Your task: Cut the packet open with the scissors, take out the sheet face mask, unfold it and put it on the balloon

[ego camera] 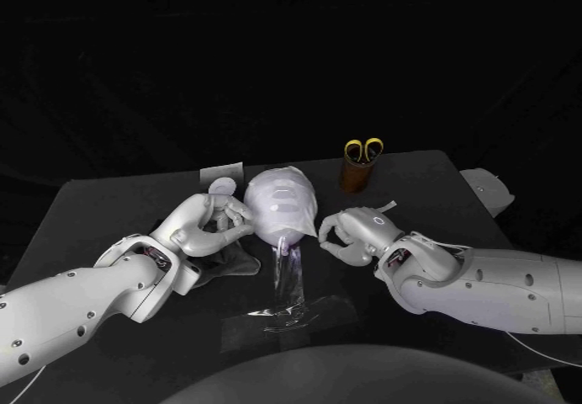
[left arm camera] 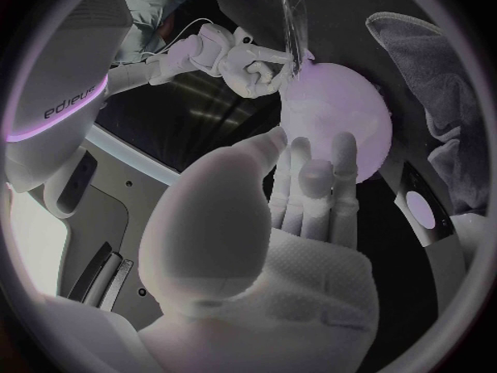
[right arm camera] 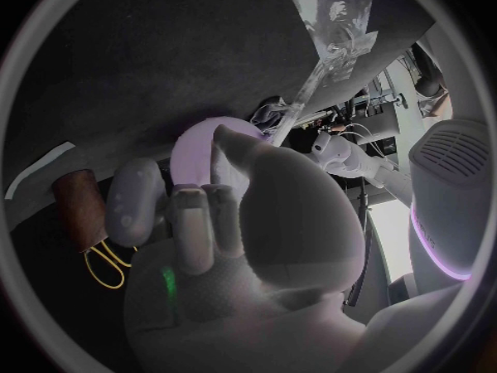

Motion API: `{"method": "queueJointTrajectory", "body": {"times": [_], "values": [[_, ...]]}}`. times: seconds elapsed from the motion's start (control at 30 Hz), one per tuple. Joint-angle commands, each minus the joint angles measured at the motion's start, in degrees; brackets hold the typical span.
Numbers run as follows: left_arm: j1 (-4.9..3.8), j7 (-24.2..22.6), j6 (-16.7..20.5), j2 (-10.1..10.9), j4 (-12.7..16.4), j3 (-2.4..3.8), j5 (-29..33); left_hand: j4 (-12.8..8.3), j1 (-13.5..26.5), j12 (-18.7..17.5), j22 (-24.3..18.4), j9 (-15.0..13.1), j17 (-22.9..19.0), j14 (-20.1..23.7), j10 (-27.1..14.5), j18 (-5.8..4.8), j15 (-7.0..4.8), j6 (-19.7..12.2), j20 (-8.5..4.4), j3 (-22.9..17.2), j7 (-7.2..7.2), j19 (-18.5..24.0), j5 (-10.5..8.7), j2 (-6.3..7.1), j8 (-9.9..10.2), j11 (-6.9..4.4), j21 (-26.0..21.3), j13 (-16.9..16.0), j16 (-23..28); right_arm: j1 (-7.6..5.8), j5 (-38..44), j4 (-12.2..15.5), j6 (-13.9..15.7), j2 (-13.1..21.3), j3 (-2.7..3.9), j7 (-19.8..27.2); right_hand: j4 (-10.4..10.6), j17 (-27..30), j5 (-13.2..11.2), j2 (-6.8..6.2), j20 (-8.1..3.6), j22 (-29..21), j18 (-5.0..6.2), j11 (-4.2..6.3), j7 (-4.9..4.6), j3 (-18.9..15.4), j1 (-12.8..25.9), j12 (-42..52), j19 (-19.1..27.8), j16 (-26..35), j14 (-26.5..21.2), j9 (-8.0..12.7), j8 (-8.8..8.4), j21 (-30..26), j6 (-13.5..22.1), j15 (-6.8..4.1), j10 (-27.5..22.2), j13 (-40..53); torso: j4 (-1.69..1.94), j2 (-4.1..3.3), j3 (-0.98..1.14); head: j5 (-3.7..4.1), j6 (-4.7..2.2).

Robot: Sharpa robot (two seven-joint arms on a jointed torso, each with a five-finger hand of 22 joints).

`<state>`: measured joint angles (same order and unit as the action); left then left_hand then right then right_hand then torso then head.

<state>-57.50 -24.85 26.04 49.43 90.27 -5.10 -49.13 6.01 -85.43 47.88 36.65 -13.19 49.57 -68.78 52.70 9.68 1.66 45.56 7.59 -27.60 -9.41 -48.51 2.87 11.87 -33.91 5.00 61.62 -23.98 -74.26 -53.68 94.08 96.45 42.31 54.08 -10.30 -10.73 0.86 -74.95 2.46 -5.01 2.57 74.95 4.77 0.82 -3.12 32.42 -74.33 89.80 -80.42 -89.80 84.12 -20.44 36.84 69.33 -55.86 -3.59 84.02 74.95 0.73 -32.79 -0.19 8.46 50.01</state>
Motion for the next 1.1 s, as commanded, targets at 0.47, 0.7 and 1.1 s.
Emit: {"method": "queueJointTrajectory", "body": {"times": [0.47,0.7,1.1], "values": [[0.07,-1.23,2.04,-0.78,0.52,0.01,-10.89,-0.43,-0.21,1.21,0.27,0.03,1.01,-0.27,0.53,0.82,-0.41,0.82,-0.02,-0.03,0.58,0.48,-0.09,0.45,-0.62,-0.38,0.53,-0.24,-0.6,0.03,8.7,-0.66,-4.82,0.78,-0.07,-1.43,-0.12,-15.05,0.34,0.19,0.18,9.68,-0.73,0.44,0.57,0.18,0.52,0.2,-0.33,-0.2,5.88,-5.78,2.78,0.43,-0.83,-0.43,5.98,15.05,-0.01,0.01,-0.03,0.05,-0.01],[0.07,-1.07,2.03,-0.74,0.49,0.01,-9.95,-0.42,-0.18,1.34,0.32,0.04,1.11,-0.36,0.65,0.82,-0.47,0.98,-0.05,-0.06,0.65,0.48,-0.1,0.42,-0.68,-0.44,0.58,-0.29,-0.69,0.01,5.65,-0.8,0.03,1.13,-0.07,0.18,0.94,-15.05,0.33,-0.01,0.25,9.09,-0.33,0.36,0.49,-0.17,1.69,0.2,0.76,-0.2,5.88,-6.44,2.42,-1.61,-0.05,-0.4,5.98,15.05,0.02,0.07,-0.07,-0.14,-0.01],[0.03,-2.74,-0.2,0.83,0.58,0.06,11.8,0.35,0.53,-3.99,-0.07,0.48,-8.85,5.93,-1.6,0.74,0.26,0.2,0.2,-1.16,-0.31,1.44,-0.09,-0.05,-0.47,0.57,-0.42,3.27,4.85,-1.05,-26.94,0.06,9.13,1.99,-0.07,17.91,2.9,16.23,0.51,-3.39,2.96,-3.82,5.03,-4.31,-5.25,0.01,-1.94,-49.2,21.93,20.55,-12.71,-3.17,-8.09,-40.34,7.75,3.42,-24.78,-22.54,-0.05,0.22,0.02,-0.24,-0.01]]}}
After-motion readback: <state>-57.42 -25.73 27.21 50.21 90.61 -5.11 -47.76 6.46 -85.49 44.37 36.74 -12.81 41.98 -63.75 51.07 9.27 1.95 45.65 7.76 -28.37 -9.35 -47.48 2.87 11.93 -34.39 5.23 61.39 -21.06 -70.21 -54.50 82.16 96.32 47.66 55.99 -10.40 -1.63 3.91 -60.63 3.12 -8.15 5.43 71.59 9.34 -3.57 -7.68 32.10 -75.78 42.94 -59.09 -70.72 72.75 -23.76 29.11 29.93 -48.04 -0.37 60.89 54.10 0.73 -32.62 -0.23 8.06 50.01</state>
